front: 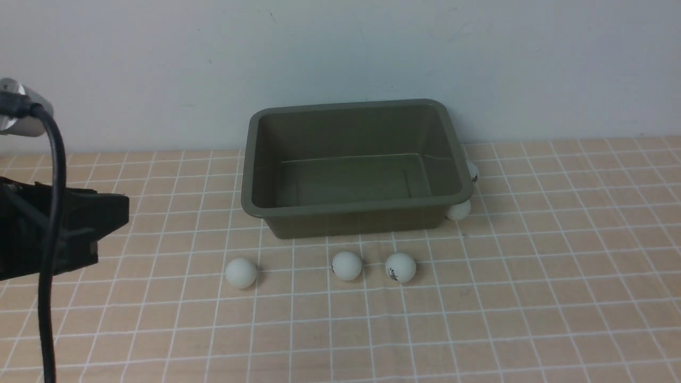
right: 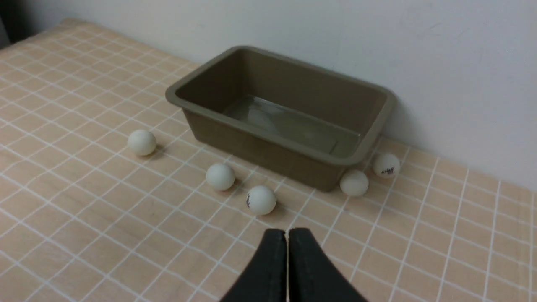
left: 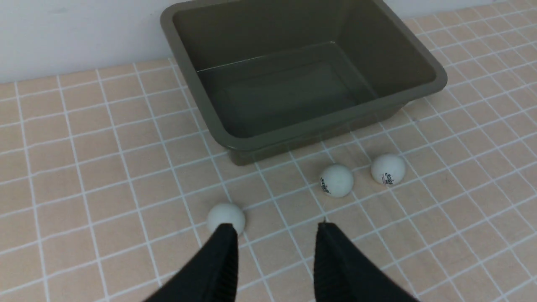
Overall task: Put the table tennis balls into the box on the light coffee tablecloth.
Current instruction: 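Reach for and grasp a ping pong ball on the table beside the basket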
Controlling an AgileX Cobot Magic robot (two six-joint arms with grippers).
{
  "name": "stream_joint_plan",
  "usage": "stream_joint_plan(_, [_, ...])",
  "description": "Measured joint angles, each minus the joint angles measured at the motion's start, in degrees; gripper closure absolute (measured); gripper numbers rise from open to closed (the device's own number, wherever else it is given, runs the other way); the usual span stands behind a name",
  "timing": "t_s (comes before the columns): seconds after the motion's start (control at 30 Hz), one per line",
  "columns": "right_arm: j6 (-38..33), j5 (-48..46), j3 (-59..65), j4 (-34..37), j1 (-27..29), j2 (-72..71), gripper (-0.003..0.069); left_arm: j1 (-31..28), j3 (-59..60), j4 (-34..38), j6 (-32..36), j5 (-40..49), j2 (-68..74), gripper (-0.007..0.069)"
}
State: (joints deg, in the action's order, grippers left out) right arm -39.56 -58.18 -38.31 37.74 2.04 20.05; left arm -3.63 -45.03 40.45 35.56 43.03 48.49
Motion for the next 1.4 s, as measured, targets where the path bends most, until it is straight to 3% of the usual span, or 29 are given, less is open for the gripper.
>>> stream_joint_plan(0.2, [4.7,-0.4,-6.6,-7.3,0.0,10.7,0.0605,0.0,-0.1,-2.0,0.2,0.2,4.2,0.0389])
stream_joint_plan(0.43, [5.2,2.4,-9.0,-9.5,0.0,15.6,0.0428,0.0,-2.8,-2.2,0.7,6.1,13.9,0.0389])
stream_joint_plan(0.6, [5.2,5.1,-9.0,-9.3,0.0,16.5,0.0348,0.0,-5.8,-2.2,7.0,5.1,21.6,0.0389])
stream_joint_plan(0.73, [5.2,7.1,-9.0,-9.3,0.0,17.0,0.0336,0.0,-9.1,-2.2,12.3,4.2,26.8,0.0386])
stream_joint_plan(0.9, [5.2,7.9,-9.0,-8.9,0.0,17.8,0.0334,0.0,-14.6,-4.3,6.0,6.8,32.6,0.0386])
stream_joint_plan(1.13, [5.2,8.0,-9.0,-8.9,0.0,18.7,0.0333,3.8,-22.0,-16.5,-4.5,8.8,40.7,0.0379])
stream_joint_plan(1.4, [6.2,8.0,-9.0,-8.9,0.0,18.8,0.0333,10.4,-27.0,-24.2,-9.1,8.8,49.3,0.0272])
